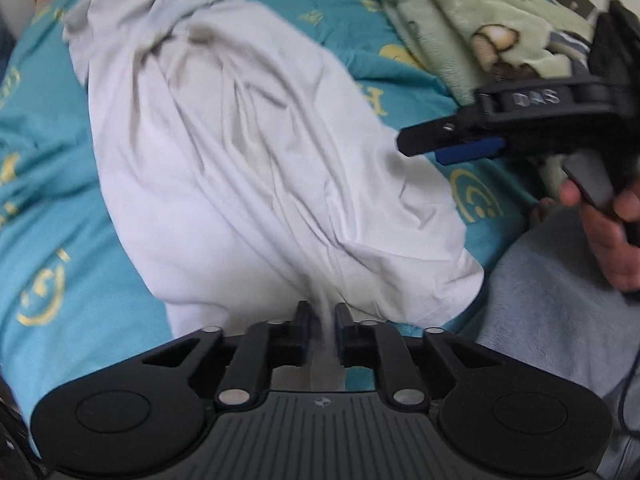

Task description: Fold clothes

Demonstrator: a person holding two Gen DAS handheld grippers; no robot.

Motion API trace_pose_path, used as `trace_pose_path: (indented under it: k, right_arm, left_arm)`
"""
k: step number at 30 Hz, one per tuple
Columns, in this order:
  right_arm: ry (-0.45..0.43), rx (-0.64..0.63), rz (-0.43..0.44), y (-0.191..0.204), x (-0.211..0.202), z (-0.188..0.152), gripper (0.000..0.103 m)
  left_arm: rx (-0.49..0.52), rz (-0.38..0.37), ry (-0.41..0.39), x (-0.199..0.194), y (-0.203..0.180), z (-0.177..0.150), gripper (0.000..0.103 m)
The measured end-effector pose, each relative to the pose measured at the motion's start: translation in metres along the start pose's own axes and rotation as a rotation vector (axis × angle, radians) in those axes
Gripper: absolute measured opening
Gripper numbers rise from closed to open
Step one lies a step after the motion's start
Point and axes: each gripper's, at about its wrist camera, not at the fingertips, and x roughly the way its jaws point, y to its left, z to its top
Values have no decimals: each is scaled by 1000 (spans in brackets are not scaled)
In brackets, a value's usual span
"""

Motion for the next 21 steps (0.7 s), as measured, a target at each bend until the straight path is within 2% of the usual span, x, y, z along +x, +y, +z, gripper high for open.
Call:
trace_pose_path:
  k: [1, 2, 3, 5, 8, 10, 12, 14, 17, 21]
  right_arm:
    - [12, -1, 5, 0, 1, -1, 71]
    - [19, -5, 5, 1, 2, -2, 71]
    - [26, -9, 4, 2, 3, -3, 71]
    - [41, -16, 5, 4, 7, -3, 70]
    - [70, -27, 4, 7, 14, -3, 70]
    - [93, -34, -4, 9, 19, -4, 70]
    - [108, -44, -12, 11, 24, -5, 71]
    - [115, -57, -16, 13, 27, -5, 70]
    - [146, -46, 41, 13, 30, -7, 70]
    - [196, -22, 110, 11, 32, -13, 69]
  left_arm:
    - [-26, -22, -8, -1, 5, -1, 40]
    - [-59, -38, -25, -6, 11, -3, 58]
    - [-94, -48, -51, -12, 18, -6, 72]
    - [-193, -79, -115, -26, 37, -12, 81]
    - [-387, -113, -199, -39, 72, -19, 83]
    - [-489, -67, -223, -39, 91, -19, 86]
    - [-548, -27, -198, -31, 104, -17, 86]
    - [-567, -12, -146, -16, 108, -14, 86]
    - [-498, -5, -92, -4, 99, -8, 88]
    - [-456, -77, -46, -2, 89, -9, 88]
